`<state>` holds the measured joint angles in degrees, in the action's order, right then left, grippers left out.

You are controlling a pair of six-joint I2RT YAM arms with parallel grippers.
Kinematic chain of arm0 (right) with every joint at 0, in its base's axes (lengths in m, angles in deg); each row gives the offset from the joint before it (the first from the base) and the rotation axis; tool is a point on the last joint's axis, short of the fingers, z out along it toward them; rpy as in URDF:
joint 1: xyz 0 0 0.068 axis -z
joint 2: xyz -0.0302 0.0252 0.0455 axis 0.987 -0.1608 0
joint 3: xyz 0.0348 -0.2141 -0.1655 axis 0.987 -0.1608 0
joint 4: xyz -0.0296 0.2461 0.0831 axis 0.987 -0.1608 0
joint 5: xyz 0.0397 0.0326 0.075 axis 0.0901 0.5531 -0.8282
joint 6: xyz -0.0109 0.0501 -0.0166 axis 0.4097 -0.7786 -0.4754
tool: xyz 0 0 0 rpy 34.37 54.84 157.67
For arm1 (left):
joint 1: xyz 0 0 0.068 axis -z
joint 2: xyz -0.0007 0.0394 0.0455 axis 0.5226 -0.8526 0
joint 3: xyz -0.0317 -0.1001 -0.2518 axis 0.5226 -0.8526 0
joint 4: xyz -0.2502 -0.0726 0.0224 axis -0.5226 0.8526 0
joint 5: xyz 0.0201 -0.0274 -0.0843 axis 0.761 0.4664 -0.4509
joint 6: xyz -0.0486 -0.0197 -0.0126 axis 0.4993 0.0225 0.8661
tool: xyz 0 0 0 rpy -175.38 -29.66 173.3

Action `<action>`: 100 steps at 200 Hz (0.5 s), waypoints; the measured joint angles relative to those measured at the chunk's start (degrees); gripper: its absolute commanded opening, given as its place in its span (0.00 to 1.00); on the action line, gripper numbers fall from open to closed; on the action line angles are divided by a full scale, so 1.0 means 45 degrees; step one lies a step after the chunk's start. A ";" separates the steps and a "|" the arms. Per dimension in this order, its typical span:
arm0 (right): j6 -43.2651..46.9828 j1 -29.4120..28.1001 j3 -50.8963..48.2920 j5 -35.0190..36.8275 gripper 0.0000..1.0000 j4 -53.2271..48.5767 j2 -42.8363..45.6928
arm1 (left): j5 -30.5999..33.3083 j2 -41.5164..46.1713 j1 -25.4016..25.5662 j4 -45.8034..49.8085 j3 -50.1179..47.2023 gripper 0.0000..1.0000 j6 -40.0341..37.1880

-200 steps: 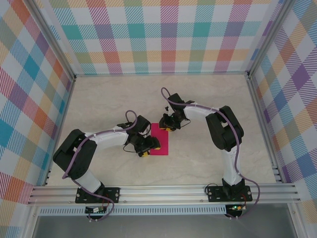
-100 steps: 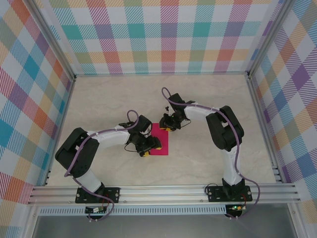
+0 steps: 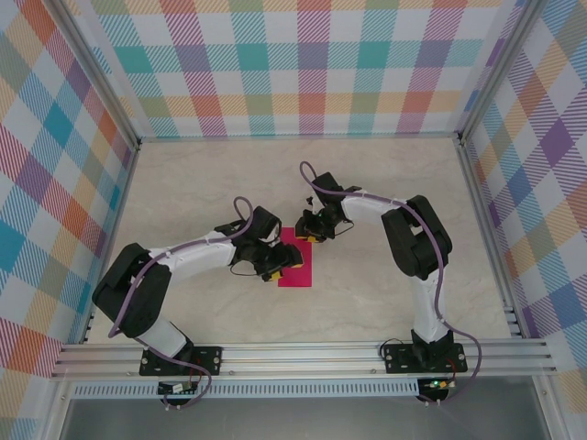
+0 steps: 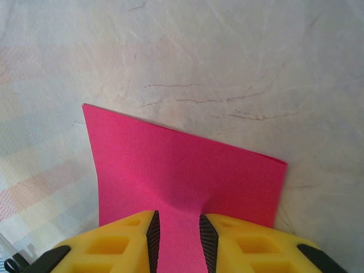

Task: Fold a paper plane with a square sheet of paper (pick it up from the middle)
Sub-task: Fold the triangle a second time at the center of the table.

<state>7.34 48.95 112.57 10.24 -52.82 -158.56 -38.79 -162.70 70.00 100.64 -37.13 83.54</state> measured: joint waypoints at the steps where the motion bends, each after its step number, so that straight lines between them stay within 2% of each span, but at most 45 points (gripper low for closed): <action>1: 0.0000 0.0000 0.0000 0.0000 0.30 0.0000 0.0000 | -0.0015 0.0000 0.0000 -0.0034 0.0010 0.62 0.0005; 42: 0.0000 0.0121 -0.0170 -0.0471 0.32 0.0248 0.0053 | -0.0151 -0.0423 0.0000 -0.1117 0.0452 0.58 -0.0015; 79: -0.0019 0.0389 -0.0636 -0.1059 0.39 0.0709 0.0384 | -0.0073 -0.1258 0.0000 -0.1710 0.0636 0.53 -0.0102; 100: -0.0044 0.0792 -0.1268 -0.1229 0.42 0.0714 0.1035 | 0.0058 -0.1399 0.0000 -0.1802 0.0636 0.47 -0.0165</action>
<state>7.14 52.52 106.87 4.71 -49.61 -153.91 -38.53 -169.00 70.00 92.53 -34.27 82.80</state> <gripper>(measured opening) 0.405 0.501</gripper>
